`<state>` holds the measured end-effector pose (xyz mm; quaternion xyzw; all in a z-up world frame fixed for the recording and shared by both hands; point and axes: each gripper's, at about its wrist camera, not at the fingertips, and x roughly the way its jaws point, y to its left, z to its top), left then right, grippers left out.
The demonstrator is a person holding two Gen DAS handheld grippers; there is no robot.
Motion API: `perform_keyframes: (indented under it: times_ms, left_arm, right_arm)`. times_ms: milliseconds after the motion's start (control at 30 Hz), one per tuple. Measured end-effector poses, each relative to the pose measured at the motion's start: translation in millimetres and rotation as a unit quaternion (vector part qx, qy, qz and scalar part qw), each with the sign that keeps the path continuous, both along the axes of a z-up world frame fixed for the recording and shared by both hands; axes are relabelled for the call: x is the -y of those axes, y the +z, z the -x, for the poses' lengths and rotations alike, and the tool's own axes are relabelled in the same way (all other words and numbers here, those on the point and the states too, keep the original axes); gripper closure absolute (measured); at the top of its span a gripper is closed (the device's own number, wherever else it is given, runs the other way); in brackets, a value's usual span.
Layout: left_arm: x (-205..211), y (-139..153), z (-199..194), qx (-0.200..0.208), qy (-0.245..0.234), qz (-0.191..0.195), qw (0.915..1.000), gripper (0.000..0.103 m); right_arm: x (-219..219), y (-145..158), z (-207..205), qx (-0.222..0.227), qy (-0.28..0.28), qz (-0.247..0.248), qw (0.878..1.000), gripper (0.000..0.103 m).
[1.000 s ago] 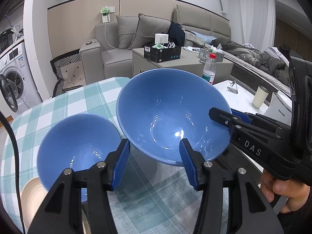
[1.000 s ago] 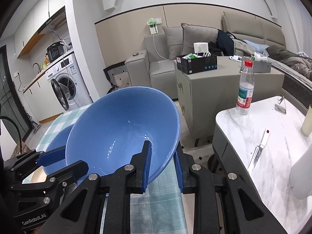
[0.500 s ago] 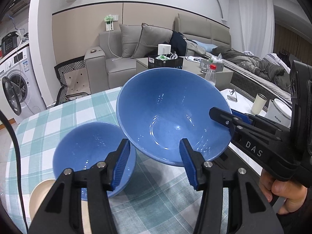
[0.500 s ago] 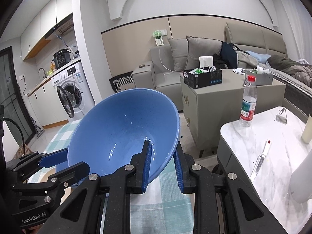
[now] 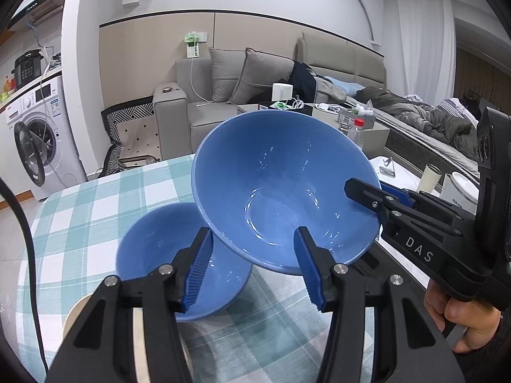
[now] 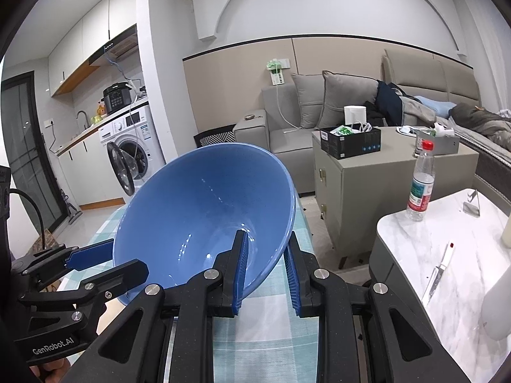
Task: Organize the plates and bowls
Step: 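Lift the blue bowl and carry it over the stacked bowls with both grippers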
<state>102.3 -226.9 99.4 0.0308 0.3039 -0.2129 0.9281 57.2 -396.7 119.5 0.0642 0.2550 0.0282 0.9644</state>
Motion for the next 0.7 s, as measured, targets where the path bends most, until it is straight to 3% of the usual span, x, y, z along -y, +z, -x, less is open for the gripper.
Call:
perform_keyframes:
  times_ms: [700]
  left_arm:
    - [-55,-2,6,0.000,0.049,0.004,0.9988,0.051]
  right_arm:
    - [-56,-9,-11,0.008,0.049,0.002,0.999,0.080]
